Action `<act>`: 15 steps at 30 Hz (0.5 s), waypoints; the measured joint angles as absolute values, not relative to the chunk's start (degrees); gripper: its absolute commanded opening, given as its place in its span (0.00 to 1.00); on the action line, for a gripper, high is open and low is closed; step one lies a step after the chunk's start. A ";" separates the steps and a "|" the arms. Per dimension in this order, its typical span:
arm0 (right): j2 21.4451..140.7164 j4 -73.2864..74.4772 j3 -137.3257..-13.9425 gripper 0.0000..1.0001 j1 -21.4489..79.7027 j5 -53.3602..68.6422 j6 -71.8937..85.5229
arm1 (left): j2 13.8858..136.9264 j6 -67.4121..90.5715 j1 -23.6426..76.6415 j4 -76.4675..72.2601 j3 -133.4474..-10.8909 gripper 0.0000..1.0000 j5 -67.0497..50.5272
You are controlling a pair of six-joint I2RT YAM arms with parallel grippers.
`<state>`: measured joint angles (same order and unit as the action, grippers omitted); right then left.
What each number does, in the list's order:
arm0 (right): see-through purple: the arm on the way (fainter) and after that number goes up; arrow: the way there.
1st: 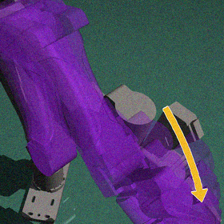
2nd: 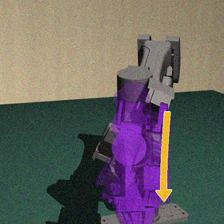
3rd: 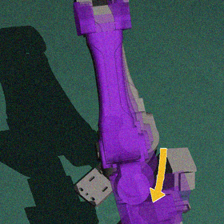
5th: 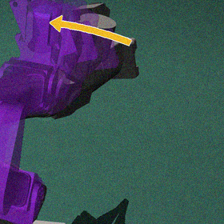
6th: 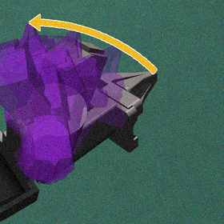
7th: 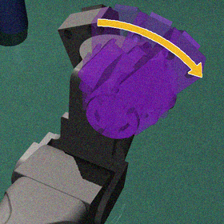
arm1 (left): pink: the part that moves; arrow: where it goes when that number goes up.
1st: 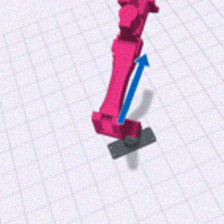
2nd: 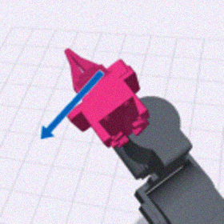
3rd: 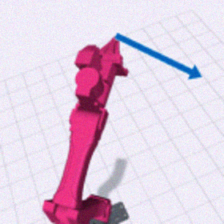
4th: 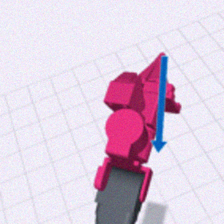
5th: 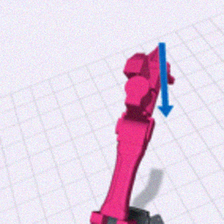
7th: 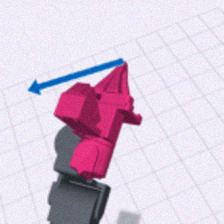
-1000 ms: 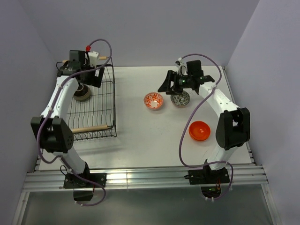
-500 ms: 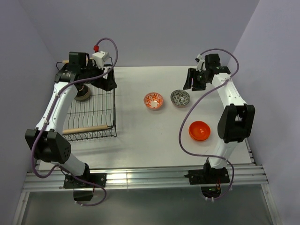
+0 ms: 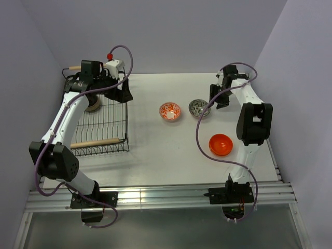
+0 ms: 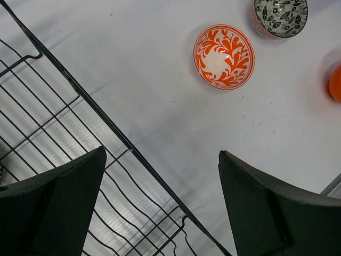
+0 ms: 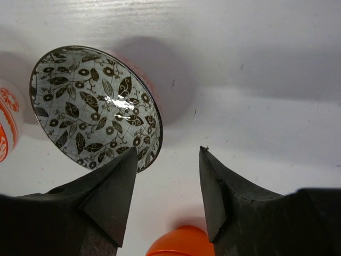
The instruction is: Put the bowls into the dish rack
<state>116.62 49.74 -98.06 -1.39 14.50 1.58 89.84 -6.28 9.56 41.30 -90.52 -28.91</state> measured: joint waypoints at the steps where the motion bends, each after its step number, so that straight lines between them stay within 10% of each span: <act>1: 116.84 49.74 -98.37 0.56 -1.39 14.35 1.58 | 89.84 -6.15 9.58 41.23 -90.21 0.92 -28.51; 15: 122.72 48.23 -98.78 0.48 -1.39 16.45 3.16 | 90.41 -4.60 9.63 40.14 -89.58 0.91 -26.04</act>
